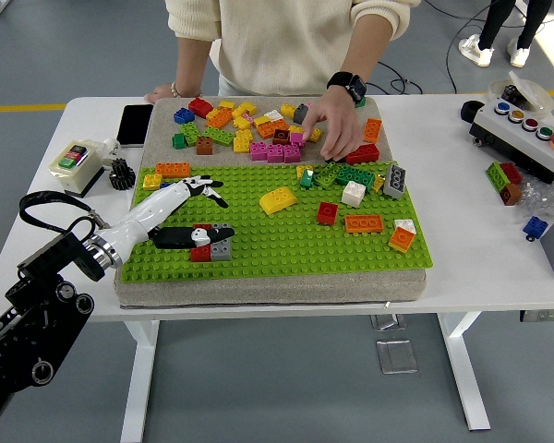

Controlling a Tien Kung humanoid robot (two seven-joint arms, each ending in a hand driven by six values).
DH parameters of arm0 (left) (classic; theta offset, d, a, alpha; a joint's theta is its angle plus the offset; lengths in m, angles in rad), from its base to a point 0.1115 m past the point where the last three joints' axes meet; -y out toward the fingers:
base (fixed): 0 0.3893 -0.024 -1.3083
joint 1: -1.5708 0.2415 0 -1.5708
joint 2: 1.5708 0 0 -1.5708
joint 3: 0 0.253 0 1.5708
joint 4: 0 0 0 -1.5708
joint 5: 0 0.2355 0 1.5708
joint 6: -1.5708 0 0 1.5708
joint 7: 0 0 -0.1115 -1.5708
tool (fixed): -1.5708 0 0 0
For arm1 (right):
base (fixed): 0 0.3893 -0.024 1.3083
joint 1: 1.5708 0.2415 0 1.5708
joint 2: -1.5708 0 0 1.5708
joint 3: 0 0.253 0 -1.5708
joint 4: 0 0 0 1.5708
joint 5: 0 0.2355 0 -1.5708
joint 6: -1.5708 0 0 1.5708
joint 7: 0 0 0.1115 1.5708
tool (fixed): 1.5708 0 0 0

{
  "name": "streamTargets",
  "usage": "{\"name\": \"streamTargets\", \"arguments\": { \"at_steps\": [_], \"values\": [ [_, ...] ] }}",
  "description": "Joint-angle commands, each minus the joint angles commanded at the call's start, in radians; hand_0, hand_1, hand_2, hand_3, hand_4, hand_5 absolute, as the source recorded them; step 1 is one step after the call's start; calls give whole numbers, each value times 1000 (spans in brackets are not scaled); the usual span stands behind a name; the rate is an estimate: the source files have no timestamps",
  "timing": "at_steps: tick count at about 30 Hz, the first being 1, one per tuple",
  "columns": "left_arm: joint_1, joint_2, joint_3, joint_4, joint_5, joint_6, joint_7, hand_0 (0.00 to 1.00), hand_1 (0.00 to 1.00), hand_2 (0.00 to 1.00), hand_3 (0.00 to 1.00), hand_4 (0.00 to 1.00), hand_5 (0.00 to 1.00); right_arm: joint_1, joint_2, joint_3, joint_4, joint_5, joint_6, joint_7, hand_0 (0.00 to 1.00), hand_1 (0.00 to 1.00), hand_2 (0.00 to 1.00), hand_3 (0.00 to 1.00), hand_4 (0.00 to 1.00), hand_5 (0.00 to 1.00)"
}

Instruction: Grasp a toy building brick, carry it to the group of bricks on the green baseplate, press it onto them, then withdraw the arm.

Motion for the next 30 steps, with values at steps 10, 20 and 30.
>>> {"name": "streamTargets", "arguments": {
  "at_steps": [10,20,30],
  "values": [
    [-34,12,-22,-7,-51,15,21,963,811,799,810,998,594,1,-3,7,0,0,4,1,734,632,682,615,942,485],
    [-54,10,-38,8,-26,21,32,848,789,787,816,998,384,2,-1,3,0,0,1,3,733,632,682,614,942,486],
    [-105,-1,-59,90,47,-11,36,825,785,797,840,998,352,3,0,-6,0,1,-3,1,733,632,681,614,941,487]
  ]
}}
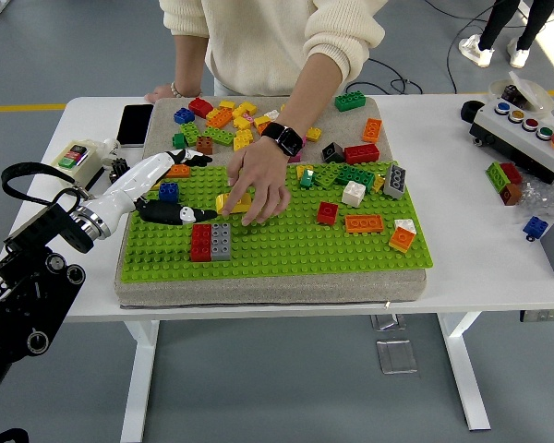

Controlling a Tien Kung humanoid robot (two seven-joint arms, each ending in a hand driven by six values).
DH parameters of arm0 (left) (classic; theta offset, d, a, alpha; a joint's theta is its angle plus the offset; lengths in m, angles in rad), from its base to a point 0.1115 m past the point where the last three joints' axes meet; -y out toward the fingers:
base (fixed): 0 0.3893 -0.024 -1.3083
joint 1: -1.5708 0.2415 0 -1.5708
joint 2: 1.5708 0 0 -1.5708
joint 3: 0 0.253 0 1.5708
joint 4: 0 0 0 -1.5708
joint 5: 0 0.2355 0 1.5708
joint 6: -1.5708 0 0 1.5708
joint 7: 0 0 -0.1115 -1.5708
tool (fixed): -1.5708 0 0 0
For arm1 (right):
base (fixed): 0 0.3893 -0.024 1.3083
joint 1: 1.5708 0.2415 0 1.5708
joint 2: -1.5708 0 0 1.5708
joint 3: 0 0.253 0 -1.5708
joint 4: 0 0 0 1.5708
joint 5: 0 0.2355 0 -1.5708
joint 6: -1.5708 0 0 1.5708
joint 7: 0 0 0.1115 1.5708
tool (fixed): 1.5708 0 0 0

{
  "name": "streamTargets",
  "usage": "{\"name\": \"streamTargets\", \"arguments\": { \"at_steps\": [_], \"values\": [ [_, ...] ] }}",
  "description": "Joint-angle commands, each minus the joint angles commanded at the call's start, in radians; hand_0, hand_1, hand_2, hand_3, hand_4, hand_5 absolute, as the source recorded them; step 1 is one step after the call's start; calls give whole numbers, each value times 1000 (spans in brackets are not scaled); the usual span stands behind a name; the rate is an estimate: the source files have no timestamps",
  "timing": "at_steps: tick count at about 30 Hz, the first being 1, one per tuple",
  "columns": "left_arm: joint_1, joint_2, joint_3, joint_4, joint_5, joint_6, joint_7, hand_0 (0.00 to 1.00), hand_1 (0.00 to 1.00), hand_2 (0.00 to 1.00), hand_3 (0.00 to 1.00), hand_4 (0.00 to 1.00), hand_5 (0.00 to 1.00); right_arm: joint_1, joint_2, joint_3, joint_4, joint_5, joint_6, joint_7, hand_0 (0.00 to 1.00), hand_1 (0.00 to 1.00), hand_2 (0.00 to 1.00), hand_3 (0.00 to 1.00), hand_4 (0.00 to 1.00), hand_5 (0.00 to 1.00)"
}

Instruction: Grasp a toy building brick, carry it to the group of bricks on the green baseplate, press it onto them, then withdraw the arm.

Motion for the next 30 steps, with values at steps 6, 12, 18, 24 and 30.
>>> {"name": "streamTargets", "arguments": {
  "at_steps": [6,12,18,24,30],
  "values": [
    [-24,-8,-7,51,27,-8,1,775,781,797,839,998,197,0,0,-5,0,0,-1,-1,734,632,681,614,941,487],
    [-21,-5,-34,36,5,-7,1,781,781,794,840,998,177,-2,1,-5,0,0,1,-2,732,632,682,614,941,486],
    [-18,-3,-40,20,-9,-9,6,789,785,795,842,998,201,-1,1,-1,0,-2,0,-1,733,632,682,614,940,486],
    [-23,-8,-26,29,0,-19,18,795,786,792,828,998,209,-1,1,3,0,-3,-1,-2,733,633,682,614,940,486],
    [-52,-26,-9,80,6,-6,26,785,782,774,810,972,169,0,0,2,0,-1,-1,-3,733,633,682,614,940,487]
  ]
}}
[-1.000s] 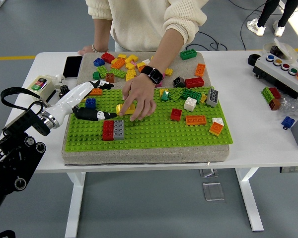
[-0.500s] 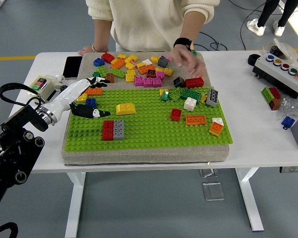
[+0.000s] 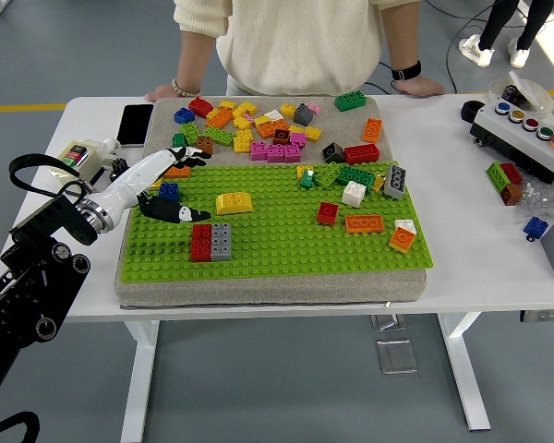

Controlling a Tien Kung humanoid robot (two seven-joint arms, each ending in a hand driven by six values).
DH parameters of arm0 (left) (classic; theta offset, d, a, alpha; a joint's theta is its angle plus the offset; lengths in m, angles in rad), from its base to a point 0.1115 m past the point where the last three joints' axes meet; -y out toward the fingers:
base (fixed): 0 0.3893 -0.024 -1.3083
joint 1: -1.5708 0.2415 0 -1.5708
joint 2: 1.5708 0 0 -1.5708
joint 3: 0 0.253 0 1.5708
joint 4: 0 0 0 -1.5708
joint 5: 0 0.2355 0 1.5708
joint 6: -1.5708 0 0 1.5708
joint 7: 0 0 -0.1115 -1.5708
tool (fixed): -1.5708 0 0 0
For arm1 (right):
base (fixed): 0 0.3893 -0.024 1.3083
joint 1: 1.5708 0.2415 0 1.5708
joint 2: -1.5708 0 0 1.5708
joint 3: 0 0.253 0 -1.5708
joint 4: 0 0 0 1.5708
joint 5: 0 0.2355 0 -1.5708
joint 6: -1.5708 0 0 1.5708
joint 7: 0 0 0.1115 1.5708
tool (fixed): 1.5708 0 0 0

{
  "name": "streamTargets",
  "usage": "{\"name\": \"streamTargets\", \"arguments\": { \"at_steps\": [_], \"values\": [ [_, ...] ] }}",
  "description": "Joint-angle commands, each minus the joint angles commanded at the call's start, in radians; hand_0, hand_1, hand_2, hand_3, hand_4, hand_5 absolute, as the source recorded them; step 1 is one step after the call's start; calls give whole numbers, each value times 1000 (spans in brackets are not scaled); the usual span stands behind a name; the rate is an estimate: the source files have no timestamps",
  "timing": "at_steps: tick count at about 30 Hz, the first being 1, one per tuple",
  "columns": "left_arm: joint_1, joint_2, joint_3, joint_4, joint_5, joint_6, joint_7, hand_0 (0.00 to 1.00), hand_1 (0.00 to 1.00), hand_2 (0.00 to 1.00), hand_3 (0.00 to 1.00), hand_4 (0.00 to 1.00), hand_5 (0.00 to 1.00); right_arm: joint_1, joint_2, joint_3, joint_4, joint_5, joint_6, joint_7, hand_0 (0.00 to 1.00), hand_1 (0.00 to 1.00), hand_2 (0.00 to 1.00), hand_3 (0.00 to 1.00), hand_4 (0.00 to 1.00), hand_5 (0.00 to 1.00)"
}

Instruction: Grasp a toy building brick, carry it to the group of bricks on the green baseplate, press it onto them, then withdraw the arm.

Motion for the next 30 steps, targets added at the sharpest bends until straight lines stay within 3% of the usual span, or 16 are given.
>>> {"name": "streamTargets", "arguments": {
  "at_steps": [1,6,7,13,20,25,26,30],
  "values": [
    [-4,-2,1,7,-1,4,1,730,736,694,712,842,86,1,0,0,0,0,0,0,733,632,682,614,940,486],
    [-32,-15,-1,55,-13,49,-7,730,736,694,712,842,86,1,0,0,0,2,0,1,733,632,682,614,940,486],
    [-35,-16,-1,60,-15,55,-9,629,655,584,558,523,2,1,0,0,0,2,0,1,733,633,682,613,939,485],
    [-47,-27,-7,85,-32,87,-19,612,640,576,547,498,2,2,0,-1,0,2,-1,5,732,633,682,614,940,486],
    [-50,-32,-8,90,-40,86,-24,610,635,580,547,524,2,1,0,0,0,1,-1,6,732,633,682,614,940,485],
    [-53,-36,-15,88,-37,56,-29,610,635,580,547,524,2,3,-1,1,0,2,-2,6,732,633,682,614,940,485],
    [-54,-37,-16,88,-34,45,-29,691,721,639,631,711,32,3,-1,1,0,1,-2,6,731,633,682,614,940,485],
    [-56,-41,-18,90,-23,24,-26,691,721,639,631,711,32,3,0,1,0,1,-2,7,731,633,682,614,940,485]
  ]
}}
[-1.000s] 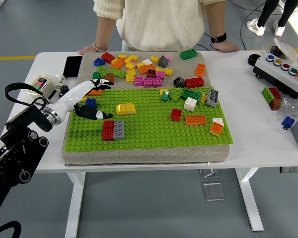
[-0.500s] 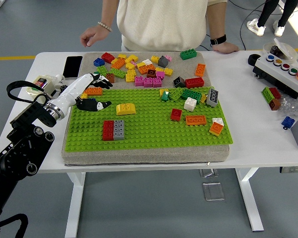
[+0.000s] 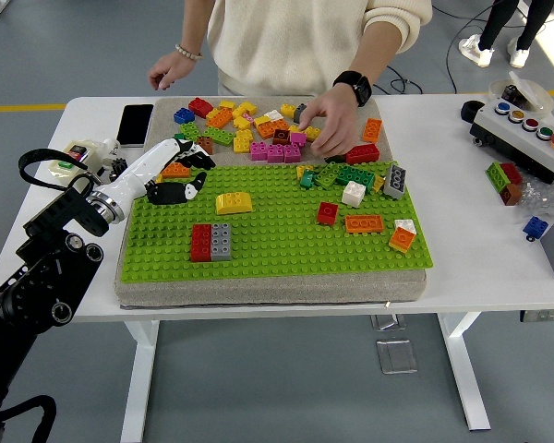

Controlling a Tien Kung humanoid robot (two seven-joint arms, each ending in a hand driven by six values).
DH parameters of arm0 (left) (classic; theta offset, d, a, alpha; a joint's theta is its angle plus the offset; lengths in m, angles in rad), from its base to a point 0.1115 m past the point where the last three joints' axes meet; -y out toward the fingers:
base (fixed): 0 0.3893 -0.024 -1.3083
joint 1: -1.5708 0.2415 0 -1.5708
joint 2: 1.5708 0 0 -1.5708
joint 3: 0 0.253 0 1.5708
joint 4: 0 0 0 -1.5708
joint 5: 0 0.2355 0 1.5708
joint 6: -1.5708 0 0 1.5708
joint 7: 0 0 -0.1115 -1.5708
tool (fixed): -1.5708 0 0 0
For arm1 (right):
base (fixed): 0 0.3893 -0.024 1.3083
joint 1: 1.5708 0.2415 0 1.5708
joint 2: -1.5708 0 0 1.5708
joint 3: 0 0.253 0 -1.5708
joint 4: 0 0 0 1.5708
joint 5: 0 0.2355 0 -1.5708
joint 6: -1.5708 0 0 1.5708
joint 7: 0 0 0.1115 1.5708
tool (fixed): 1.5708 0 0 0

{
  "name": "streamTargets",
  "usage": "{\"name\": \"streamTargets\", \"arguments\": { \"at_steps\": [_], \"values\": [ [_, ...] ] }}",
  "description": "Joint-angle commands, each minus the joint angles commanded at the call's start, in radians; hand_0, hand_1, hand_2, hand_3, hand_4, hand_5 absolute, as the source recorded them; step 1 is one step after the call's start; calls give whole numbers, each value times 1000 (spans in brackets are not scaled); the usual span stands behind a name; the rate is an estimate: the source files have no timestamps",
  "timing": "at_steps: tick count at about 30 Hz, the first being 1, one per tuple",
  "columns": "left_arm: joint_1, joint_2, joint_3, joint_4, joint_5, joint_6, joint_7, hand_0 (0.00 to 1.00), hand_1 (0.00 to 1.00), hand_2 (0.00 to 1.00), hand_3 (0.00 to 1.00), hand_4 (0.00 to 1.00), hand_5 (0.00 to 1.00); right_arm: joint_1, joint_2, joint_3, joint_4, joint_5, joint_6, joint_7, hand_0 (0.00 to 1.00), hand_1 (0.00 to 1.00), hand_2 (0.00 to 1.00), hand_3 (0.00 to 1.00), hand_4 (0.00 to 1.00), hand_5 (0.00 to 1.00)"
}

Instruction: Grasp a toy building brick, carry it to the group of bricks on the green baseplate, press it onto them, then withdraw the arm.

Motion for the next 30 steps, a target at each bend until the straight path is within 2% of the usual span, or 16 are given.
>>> {"name": "streamTargets", "arguments": {
  "at_steps": [1,2,7,8,17,30],
  "values": [
    [-1,-1,0,2,3,-5,2,691,721,639,631,711,32,0,0,-1,0,0,0,1,731,633,682,614,940,485],
    [-1,-2,-1,5,6,-8,3,751,752,721,740,929,157,0,0,-1,0,0,0,1,732,633,682,613,940,485],
    [-1,-3,-3,11,9,-8,7,751,752,721,740,929,157,-2,1,-3,0,-1,0,1,732,633,682,613,940,485],
    [-2,-3,-3,11,10,-9,9,764,761,741,779,956,168,-2,1,-3,0,-1,0,1,730,633,682,613,940,485],
    [-6,-8,6,33,18,-12,15,772,765,743,782,937,140,0,0,-7,0,-2,-2,-1,733,633,682,613,940,485],
    [-35,-34,23,128,45,6,17,775,766,741,780,955,163,0,1,-14,0,-3,-2,-4,730,633,682,613,941,485]
  ]
}}
